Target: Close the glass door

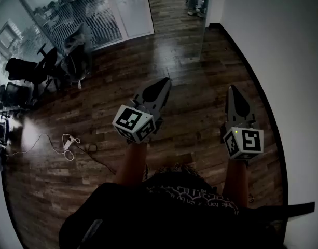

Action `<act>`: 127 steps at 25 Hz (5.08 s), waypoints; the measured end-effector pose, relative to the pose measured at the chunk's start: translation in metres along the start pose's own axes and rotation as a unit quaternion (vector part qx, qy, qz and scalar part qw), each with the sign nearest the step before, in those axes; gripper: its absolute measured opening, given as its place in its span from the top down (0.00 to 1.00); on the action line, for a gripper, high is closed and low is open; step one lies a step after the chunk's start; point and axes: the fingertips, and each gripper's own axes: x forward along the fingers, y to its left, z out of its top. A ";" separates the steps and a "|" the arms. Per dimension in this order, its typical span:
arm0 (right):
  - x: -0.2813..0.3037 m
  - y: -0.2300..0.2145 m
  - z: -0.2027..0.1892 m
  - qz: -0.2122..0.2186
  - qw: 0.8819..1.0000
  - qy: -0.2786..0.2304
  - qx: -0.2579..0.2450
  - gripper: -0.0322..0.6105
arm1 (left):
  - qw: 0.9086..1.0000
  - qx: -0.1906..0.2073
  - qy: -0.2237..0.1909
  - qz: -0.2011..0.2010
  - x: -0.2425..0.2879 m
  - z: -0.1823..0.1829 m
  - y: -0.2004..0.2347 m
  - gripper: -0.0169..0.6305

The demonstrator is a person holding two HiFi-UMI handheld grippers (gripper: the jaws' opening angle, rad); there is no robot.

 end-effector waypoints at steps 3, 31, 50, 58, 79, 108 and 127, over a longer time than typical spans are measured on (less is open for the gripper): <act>0.003 -0.005 0.000 -0.001 1.000 0.000 0.000 0.95 | 1.000 0.006 -0.003 0.001 0.005 0.001 0.000 0.98; -0.007 -0.047 -0.006 0.004 1.000 -0.005 0.023 0.95 | 1.000 0.009 -0.010 0.015 0.016 -0.004 -0.024 0.98; 0.132 -0.098 -0.053 -0.001 0.999 0.003 0.039 0.95 | 1.000 -0.010 0.004 0.010 0.123 -0.040 0.075 0.98; 0.240 -0.133 -0.052 -0.049 0.998 -0.012 0.037 0.95 | 0.999 0.026 0.008 -0.022 0.207 -0.025 0.166 0.98; 0.479 -0.243 -0.081 -0.023 0.999 0.005 0.033 0.94 | 1.000 0.020 0.003 0.013 0.399 -0.025 0.311 0.98; 0.738 -0.356 -0.133 -0.037 0.998 0.007 0.052 0.87 | 1.000 0.011 0.001 -0.011 0.632 -0.038 0.488 0.98; 0.871 -0.424 -0.174 0.006 0.996 0.042 0.085 0.82 | 0.999 0.026 0.014 0.037 0.721 -0.044 0.552 0.98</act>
